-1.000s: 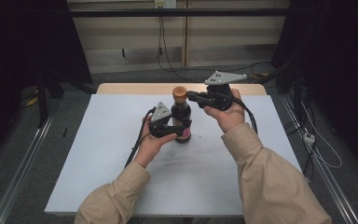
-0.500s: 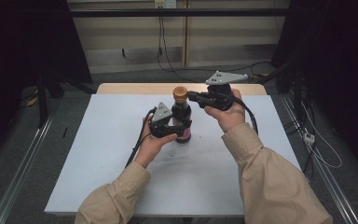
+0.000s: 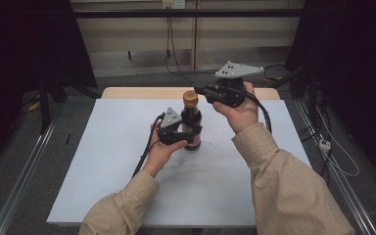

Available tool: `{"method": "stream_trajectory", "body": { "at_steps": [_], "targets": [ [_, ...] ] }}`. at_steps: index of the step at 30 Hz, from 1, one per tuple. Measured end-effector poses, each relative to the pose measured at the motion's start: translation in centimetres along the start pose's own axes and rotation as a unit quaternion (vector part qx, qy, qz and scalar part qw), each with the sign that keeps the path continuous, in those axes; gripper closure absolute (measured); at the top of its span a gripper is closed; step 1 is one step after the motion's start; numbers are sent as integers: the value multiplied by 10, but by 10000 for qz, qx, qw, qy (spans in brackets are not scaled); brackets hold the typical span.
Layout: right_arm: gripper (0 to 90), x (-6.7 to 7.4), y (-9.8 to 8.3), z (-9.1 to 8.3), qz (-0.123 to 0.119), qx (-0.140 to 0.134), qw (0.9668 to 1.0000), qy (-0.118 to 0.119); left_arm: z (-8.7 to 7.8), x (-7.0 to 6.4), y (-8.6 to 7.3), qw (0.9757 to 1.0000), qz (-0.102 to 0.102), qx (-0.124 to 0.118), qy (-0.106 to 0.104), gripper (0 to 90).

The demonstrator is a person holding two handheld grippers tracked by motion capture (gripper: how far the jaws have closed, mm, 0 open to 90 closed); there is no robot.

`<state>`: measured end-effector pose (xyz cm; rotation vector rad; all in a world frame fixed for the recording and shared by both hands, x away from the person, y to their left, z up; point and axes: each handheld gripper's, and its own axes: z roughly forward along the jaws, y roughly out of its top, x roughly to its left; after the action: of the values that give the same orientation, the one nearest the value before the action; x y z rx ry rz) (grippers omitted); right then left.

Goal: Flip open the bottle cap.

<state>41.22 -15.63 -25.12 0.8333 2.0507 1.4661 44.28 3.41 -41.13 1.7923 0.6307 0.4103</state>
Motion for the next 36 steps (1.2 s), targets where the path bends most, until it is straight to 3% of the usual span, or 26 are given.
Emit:
{"method": "stream_trajectory", "body": {
  "at_steps": [2,7,8,9,17,36],
  "targets": [
    [900,-4,-11,0,100,10,9999,-32,1,-2,0,9999,55,25,104,307],
    [900,-12,-26,-4,186,100,9998,-52,0,1,0,10000,45,42,65,306],
    [900,-13,-28,-4,220,113,9997,-41,1,0,0,10000,-40,-19,76,306],
    [900,-14,-30,-4,220,132,9997,-41,0,2,0,10000,36,46,-21,305],
    [900,-14,-47,1,230,307,9993,19,0,2,-1,10000,-48,-24,-22,305],
    [900,-11,-39,6,132,414,9991,4,0,1,-1,10000,-44,-30,7,304]
  ]
}}
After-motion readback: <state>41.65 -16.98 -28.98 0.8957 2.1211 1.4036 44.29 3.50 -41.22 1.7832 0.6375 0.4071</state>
